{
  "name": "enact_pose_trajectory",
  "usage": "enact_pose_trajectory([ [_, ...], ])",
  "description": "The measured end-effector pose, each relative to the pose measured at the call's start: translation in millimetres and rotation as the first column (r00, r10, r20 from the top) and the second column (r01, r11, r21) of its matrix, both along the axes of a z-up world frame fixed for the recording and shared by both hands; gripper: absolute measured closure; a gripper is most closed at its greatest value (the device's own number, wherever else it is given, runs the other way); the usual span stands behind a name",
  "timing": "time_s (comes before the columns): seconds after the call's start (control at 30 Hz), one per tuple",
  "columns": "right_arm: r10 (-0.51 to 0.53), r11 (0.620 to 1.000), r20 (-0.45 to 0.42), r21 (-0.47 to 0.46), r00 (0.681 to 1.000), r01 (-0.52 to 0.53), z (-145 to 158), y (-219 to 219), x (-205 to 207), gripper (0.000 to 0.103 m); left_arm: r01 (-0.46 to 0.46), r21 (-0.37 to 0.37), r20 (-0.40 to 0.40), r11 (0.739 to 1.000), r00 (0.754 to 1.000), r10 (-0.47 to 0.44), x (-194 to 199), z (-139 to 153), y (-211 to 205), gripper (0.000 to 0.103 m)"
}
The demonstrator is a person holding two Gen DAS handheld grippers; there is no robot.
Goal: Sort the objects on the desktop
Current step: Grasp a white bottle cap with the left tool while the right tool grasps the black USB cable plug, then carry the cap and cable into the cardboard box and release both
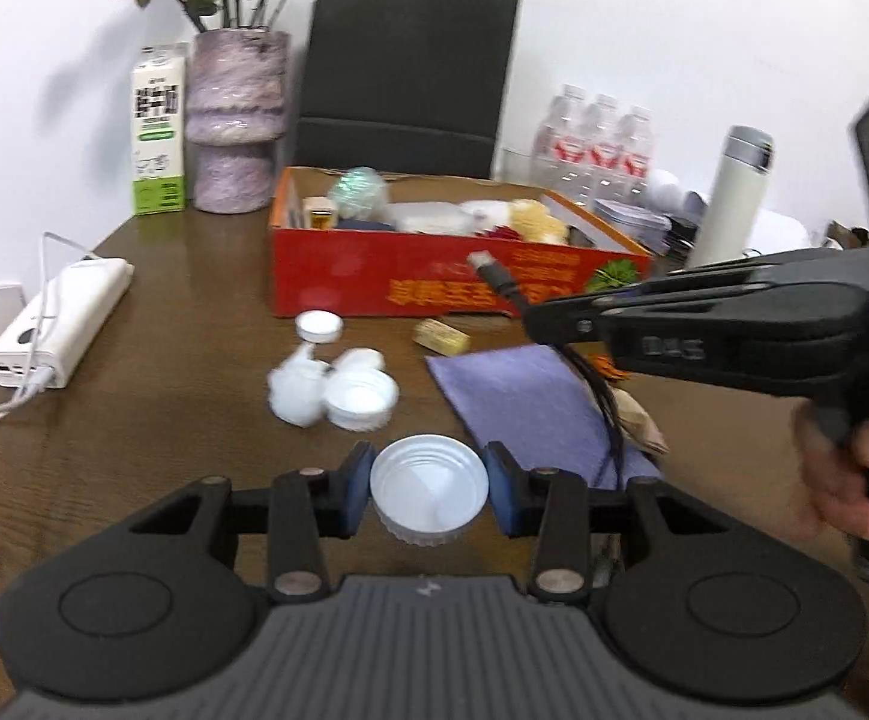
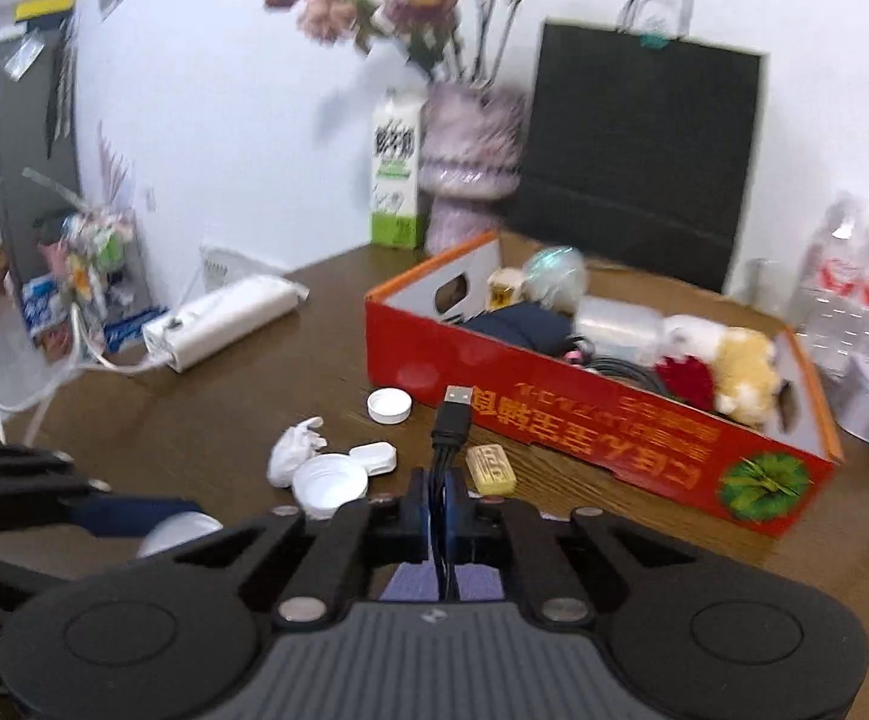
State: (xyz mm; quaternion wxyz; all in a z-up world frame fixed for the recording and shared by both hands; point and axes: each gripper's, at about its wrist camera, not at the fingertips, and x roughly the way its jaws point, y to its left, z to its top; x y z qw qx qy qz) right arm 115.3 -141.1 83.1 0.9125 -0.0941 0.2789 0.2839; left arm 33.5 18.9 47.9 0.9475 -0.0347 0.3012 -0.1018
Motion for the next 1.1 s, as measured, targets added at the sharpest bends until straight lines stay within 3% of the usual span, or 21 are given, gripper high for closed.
enact_pose_trajectory([
  [0.13,-0.076,0.996,-0.047,0.038,0.996,0.077,0.2,-26.4,-37.8,0.099,0.063,-0.012,-0.023,0.998,0.998,-0.063,-16.4,-4.3,-15.9,0.063],
  [0.33,-0.174,0.985,-0.111,-0.020,0.978,0.173,-32.1,-66.4,-82.1,0.099,0.152,0.011,-0.070,0.988,0.986,-0.151,-51.9,-17.1,-39.3,0.062],
  [0.47,-0.185,0.983,-0.138,-0.033,0.973,0.182,-45.4,-83.0,-105.6,0.098,0.185,0.041,-0.088,0.982,0.980,-0.181,-68.2,-26.4,-49.6,0.061],
  [0.57,-0.218,0.976,-0.140,-0.037,0.966,0.215,-50.1,-86.7,-110.8,0.088,0.170,0.078,-0.087,0.982,0.983,-0.163,-68.2,-29.5,-54.0,0.041],
  [0.6,-0.225,0.974,-0.139,-0.035,0.964,0.222,-50.6,-86.2,-109.7,0.078,0.173,0.079,-0.087,0.982,0.982,-0.166,-68.4,-29.5,-54.7,0.032],
  [0.63,-0.236,0.972,-0.138,-0.032,0.962,0.234,-51.0,-85.8,-108.8,0.071,0.179,0.074,-0.087,0.981,0.981,-0.172,-68.4,-29.3,-53.9,0.030],
  [0.67,-0.243,0.970,-0.135,-0.024,0.960,0.242,-51.4,-85.9,-108.2,0.054,0.181,0.067,-0.088,0.981,0.981,-0.174,-68.3,-29.2,-52.6,0.030],
  [0.7,-0.241,0.970,-0.132,-0.015,0.961,0.242,-51.8,-85.1,-106.7,0.049,0.178,0.064,-0.094,0.982,0.981,-0.172,-67.0,-30.0,-51.9,0.031],
  [0.73,-0.242,0.970,-0.133,-0.013,0.961,0.242,-53.2,-82.5,-104.7,0.051,0.176,0.062,-0.101,0.982,0.980,-0.169,-65.6,-31.4,-51.8,0.040],
  [0.8,-0.246,0.969,-0.127,-0.023,0.961,0.245,-58.7,-77.4,-102.2,0.068,0.161,0.095,-0.082,0.982,0.985,-0.153,-65.9,-31.4,-53.8,0.062],
  [0.87,-0.244,0.970,-0.077,-0.038,0.967,0.242,-62.3,-70.8,-104.1,0.076,0.165,0.095,-0.086,0.982,0.984,-0.157,-65.4,-30.1,-53.0,0.062],
  [0.9,-0.236,0.972,-0.087,-0.021,0.968,0.235,-61.6,-70.5,-104.1,0.095,0.166,0.076,-0.088,0.983,0.983,-0.159,-65.2,-30.0,-51.4,0.063],
  [1.1,-0.245,0.969,-0.062,0.002,0.968,0.245,-50.1,-65.3,-112.6,0.097,0.135,0.013,-0.036,0.991,0.990,-0.134,-66.7,-13.0,-43.5,0.063],
])
